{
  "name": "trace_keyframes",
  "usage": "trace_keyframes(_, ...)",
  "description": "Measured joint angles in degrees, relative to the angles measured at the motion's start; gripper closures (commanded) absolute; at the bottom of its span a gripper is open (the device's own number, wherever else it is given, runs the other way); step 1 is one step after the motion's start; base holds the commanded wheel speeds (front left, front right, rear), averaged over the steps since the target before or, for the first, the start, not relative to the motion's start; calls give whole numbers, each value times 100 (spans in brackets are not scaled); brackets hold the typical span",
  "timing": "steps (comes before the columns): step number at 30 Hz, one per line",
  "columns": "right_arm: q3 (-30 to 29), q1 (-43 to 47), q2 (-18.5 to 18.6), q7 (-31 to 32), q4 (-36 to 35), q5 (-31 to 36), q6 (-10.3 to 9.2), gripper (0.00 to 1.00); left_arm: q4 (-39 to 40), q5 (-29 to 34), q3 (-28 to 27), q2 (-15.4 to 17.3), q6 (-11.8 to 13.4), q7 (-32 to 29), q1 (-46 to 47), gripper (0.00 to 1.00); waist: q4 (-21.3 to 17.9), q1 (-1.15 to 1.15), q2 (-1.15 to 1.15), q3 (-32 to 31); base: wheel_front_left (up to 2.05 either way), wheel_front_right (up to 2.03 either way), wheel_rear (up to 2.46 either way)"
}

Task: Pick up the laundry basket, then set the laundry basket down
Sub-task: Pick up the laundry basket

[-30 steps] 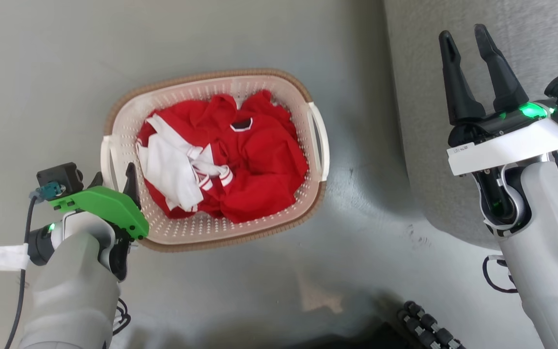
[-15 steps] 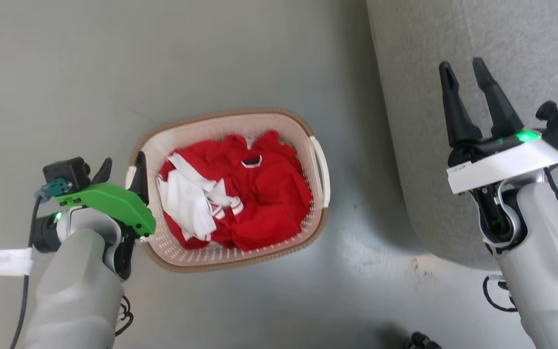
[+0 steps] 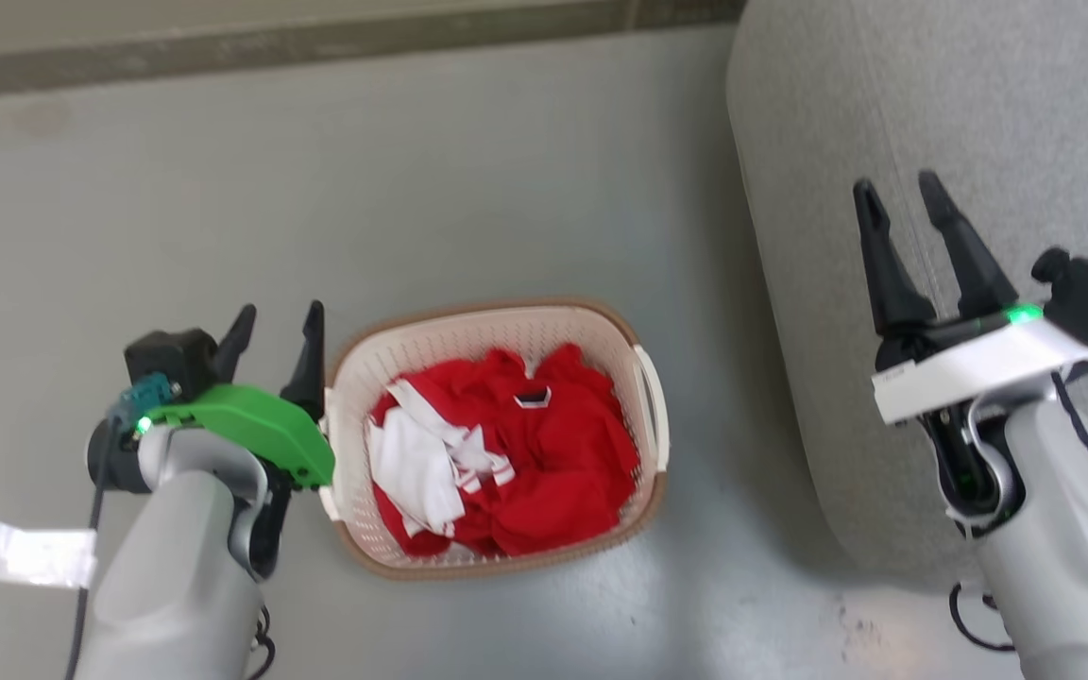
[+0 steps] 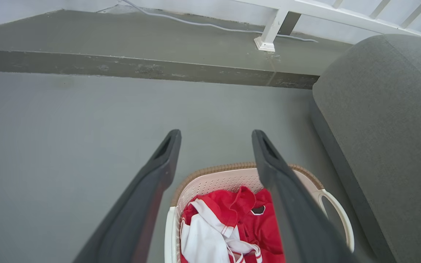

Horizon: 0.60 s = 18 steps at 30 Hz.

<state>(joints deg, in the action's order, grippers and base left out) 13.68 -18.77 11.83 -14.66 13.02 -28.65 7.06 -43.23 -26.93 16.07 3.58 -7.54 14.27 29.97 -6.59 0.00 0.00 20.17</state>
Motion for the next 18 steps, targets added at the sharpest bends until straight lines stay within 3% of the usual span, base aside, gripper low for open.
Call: trace_keyframes(18,-90,768,-105,0,88,102,0,0,1500,383,-290,-57,0,15,-1072,0,438,0,0,-1279,0,0,0)
